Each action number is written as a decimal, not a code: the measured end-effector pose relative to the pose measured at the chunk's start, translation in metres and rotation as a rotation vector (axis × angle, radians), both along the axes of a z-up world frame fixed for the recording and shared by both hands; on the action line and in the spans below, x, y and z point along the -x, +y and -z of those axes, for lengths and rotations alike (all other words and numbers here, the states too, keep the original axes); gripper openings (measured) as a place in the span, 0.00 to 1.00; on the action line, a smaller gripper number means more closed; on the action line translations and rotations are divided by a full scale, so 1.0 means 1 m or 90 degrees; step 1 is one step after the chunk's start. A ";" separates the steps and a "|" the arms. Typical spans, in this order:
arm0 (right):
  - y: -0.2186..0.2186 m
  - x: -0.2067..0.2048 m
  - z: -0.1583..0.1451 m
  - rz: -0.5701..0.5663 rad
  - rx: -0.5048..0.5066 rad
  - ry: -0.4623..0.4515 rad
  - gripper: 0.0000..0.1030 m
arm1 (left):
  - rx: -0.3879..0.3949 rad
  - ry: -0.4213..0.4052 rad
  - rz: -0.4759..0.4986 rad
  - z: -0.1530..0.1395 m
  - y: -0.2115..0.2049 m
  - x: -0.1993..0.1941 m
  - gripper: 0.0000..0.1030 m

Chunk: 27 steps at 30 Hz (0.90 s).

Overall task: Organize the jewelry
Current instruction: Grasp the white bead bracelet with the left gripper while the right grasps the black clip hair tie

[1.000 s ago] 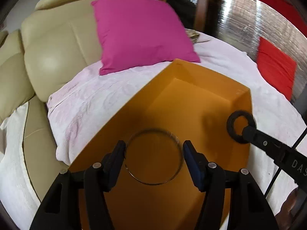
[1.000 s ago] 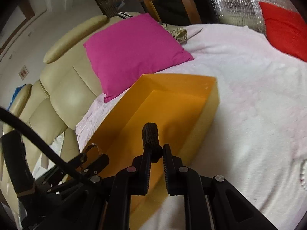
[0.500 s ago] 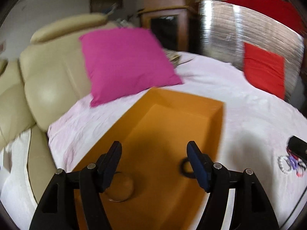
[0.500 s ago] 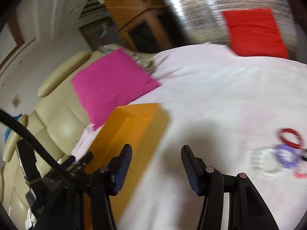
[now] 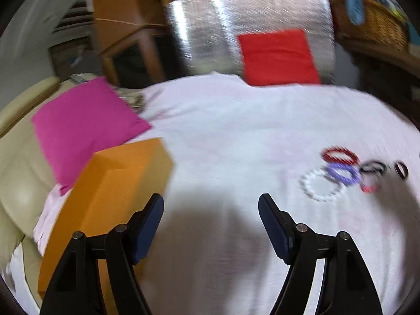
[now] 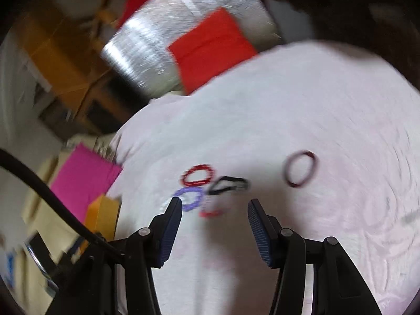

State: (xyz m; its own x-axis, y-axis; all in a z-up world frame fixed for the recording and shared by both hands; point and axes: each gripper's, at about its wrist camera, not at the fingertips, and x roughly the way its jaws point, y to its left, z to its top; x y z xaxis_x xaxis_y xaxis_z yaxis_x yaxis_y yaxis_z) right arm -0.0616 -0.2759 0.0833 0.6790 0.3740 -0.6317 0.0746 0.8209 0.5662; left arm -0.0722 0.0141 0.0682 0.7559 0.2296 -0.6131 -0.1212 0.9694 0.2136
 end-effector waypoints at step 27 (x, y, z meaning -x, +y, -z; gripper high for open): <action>-0.012 -0.070 0.043 -0.021 -0.082 0.077 0.50 | 0.165 0.143 0.144 0.056 -0.072 -0.078 0.76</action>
